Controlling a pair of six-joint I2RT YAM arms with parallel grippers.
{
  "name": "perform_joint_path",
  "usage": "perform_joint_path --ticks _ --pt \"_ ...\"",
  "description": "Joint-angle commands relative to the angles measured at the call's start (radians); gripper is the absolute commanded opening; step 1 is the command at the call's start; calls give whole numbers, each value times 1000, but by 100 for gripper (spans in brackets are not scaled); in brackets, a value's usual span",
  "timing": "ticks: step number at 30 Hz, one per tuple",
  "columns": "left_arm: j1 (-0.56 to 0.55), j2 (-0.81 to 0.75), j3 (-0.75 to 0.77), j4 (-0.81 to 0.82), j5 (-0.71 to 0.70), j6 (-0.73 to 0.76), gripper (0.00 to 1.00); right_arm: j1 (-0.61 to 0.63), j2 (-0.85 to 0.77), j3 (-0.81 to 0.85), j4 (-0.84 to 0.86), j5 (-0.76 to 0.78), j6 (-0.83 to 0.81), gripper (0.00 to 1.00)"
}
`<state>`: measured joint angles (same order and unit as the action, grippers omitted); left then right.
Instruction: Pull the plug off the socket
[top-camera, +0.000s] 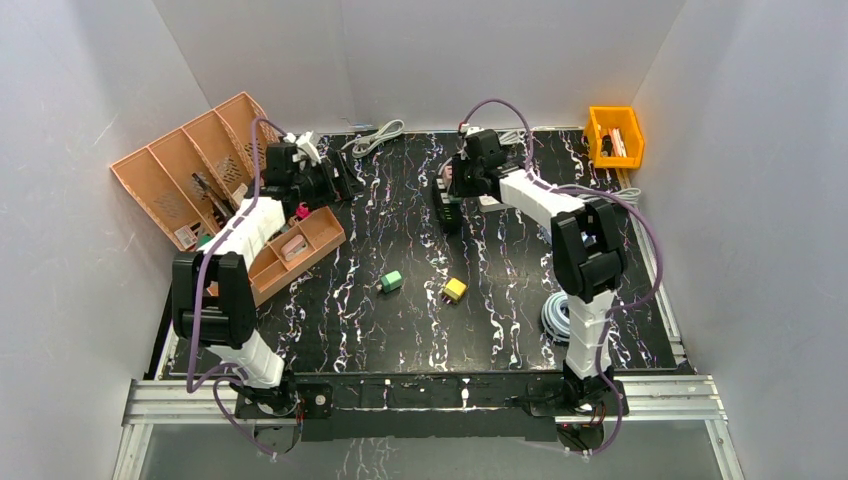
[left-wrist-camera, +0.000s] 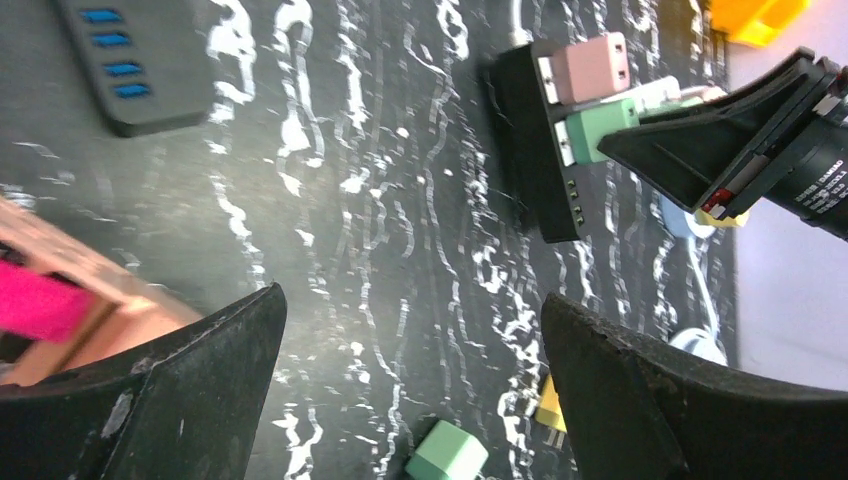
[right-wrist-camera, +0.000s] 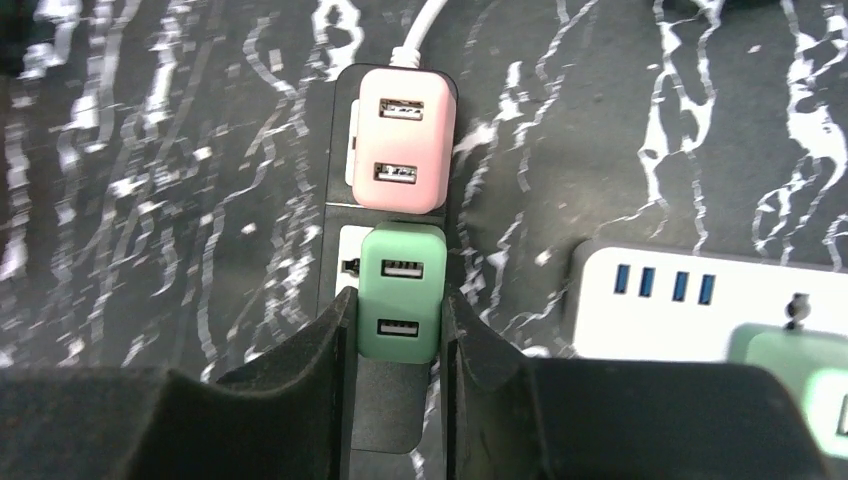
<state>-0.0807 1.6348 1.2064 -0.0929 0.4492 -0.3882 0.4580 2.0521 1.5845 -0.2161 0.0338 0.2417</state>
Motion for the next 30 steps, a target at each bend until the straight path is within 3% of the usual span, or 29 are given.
perform_joint_path --ticks 1,9,17,24,30 --pt "-73 -7 -39 158 131 -111 98 10 -173 -2 126 -171 52 0" --pt "-242 104 3 285 174 -199 98 19 -270 -25 124 -243 98 0" --pt "-326 192 106 292 139 -225 98 41 -297 -38 127 -287 107 0" --pt "-363 211 88 462 228 -344 98 44 -305 -61 124 -276 95 0" --pt "-408 232 89 377 163 -306 98 44 -347 -79 136 -285 105 0"
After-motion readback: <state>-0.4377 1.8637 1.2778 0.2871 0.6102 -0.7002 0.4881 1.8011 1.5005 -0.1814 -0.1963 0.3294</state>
